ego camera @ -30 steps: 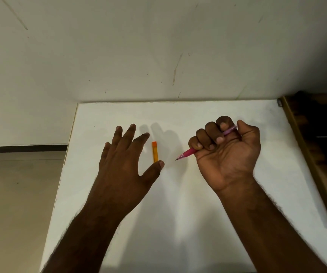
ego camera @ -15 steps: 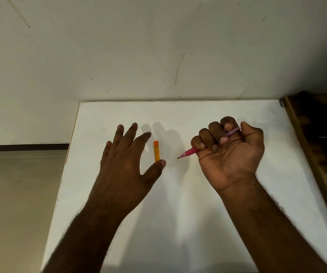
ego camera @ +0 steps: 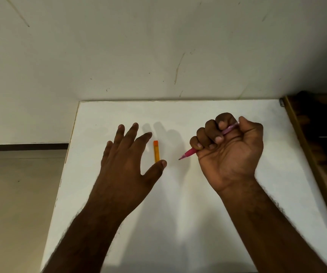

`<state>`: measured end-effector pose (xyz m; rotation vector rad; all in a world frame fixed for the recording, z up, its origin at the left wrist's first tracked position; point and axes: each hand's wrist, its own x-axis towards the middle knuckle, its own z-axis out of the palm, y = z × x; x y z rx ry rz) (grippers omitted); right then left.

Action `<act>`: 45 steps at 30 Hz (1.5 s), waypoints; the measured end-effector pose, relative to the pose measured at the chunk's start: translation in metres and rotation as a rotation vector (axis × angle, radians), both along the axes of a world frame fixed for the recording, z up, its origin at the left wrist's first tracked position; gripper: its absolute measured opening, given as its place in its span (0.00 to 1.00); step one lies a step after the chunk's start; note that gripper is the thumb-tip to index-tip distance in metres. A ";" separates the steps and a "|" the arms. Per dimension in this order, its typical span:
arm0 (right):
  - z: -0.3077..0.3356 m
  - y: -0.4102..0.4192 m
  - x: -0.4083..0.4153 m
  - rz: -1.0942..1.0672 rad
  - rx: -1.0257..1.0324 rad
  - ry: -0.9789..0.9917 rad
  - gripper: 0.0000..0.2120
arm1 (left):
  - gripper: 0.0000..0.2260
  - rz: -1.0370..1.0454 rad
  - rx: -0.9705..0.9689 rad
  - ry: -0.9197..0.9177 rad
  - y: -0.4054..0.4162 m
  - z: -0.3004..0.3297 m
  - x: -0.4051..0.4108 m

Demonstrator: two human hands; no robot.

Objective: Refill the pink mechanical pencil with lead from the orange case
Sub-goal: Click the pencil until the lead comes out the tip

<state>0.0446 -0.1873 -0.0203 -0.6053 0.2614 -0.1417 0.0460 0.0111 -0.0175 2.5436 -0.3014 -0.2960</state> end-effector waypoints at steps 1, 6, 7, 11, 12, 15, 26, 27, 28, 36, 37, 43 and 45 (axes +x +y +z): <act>0.001 0.001 0.000 0.004 -0.005 -0.005 0.15 | 0.37 -0.002 0.000 -0.001 0.000 0.000 0.000; -0.003 -0.001 0.000 0.026 0.065 0.008 0.19 | 0.34 -0.007 -0.002 -0.012 0.001 -0.002 0.000; -0.005 -0.001 0.000 0.036 0.099 0.007 0.19 | 0.34 -0.009 -0.005 -0.012 0.000 -0.002 0.000; -0.009 -0.002 0.001 0.022 0.168 0.021 0.15 | 0.34 -0.006 -0.013 -0.012 0.001 -0.002 0.000; -0.009 -0.003 0.002 0.019 0.178 0.028 0.14 | 0.33 -0.005 -0.015 -0.015 0.001 -0.003 0.000; -0.010 -0.003 0.004 0.016 0.210 0.037 0.12 | 0.32 -0.003 -0.019 -0.019 0.002 -0.004 0.000; -0.013 -0.005 0.000 0.014 0.300 0.042 0.22 | 0.33 -0.005 -0.023 -0.016 -0.001 -0.002 -0.001; -0.013 -0.005 0.000 0.006 0.300 0.042 0.21 | 0.33 -0.003 -0.026 -0.014 -0.001 -0.001 -0.001; -0.013 -0.005 0.000 -0.005 0.298 0.043 0.20 | 0.33 0.000 -0.028 -0.013 -0.001 -0.001 -0.001; -0.013 -0.005 0.000 -0.054 0.298 0.058 0.20 | 0.32 -0.005 -0.018 -0.014 -0.001 -0.004 -0.001; -0.013 -0.005 0.000 -0.059 0.294 0.061 0.20 | 0.32 -0.005 -0.020 -0.014 -0.001 -0.004 0.000; -0.013 -0.005 0.000 -0.064 0.303 0.072 0.21 | 0.32 -0.003 -0.028 -0.023 0.001 -0.005 0.000; -0.013 -0.005 0.000 -0.065 0.300 0.075 0.21 | 0.32 -0.003 -0.029 -0.026 0.001 -0.005 0.000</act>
